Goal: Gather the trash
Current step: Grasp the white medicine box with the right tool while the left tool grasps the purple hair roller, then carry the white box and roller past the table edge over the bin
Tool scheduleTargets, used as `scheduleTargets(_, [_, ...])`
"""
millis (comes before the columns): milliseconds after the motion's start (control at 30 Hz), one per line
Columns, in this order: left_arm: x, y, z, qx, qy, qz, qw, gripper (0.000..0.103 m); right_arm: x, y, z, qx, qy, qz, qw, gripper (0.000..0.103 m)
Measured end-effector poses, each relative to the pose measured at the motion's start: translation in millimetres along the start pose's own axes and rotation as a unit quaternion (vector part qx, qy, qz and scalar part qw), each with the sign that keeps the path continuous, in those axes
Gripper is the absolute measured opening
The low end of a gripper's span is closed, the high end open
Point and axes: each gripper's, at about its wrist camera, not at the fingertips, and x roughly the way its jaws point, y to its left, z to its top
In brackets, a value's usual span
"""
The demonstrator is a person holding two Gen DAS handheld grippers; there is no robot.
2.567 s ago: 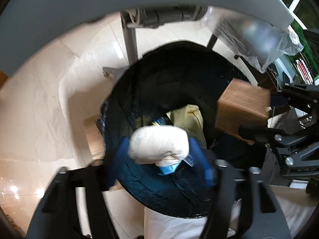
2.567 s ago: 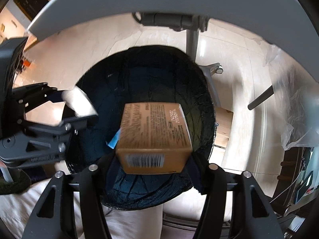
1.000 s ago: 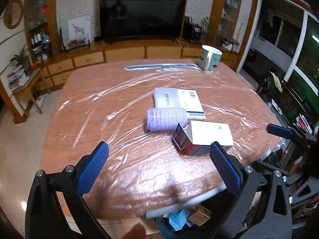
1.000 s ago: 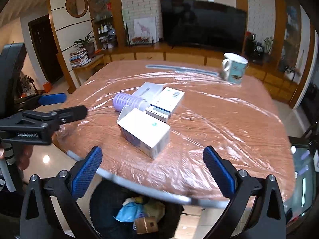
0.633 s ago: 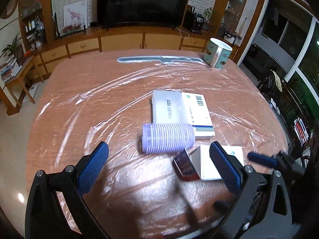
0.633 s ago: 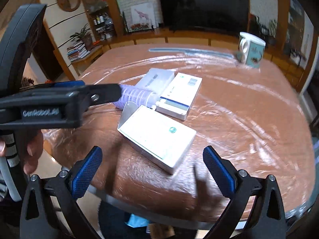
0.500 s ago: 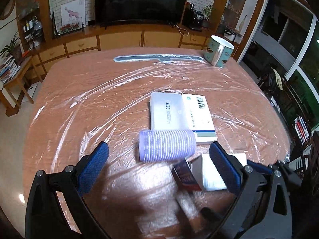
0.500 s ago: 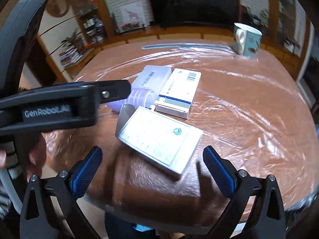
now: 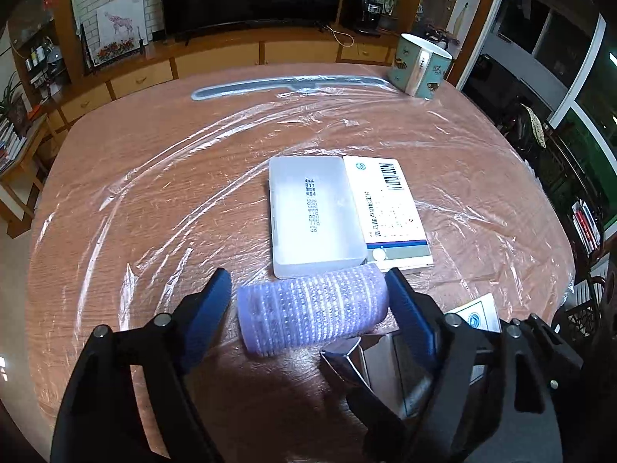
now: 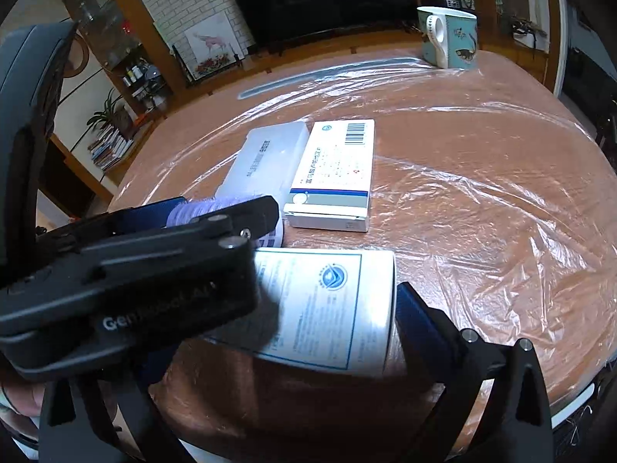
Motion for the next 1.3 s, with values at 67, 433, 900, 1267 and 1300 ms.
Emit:
scheduleTargets(67, [1.7, 1.0, 0.8, 0.0, 0.003, 0.006, 1.0, 0.08, 0.8, -0.5, 0.7, -0.004, 0.002, 0.003, 1.0, 0.098])
scheduleTargets(433, [6.5, 4.5, -3.0, 0.0, 0.003, 0.008, 1.0, 0.077, -4.7, 5.3, -10.8, -0.072, 0.004, -0.017, 0.997, 0.088])
scheduleTargets(900, [-14.3, 15.3, -10.7, -0.004, -0.024, 0.026, 0.9994, 0.075, -17.9, -18.3, -8.7, -0.037, 0.013, 0.037, 0.999, 0.086])
scheduleTargets(1267, [-24.0, 18.4, -25.8, -0.028, -0.03, 0.026, 0.9988, 0.075, -33.8, -30.8, 1.7, -0.044, 0.002, 0.034, 0.998, 0.086])
scheduleTargets(1300, [-25.6, 18.3, -27.4, -0.029, -0.031, 0.025, 0.9988, 0.075, -35.2, -31.0, 2.6, -0.045, 0.001, 0.035, 0.998, 0.086])
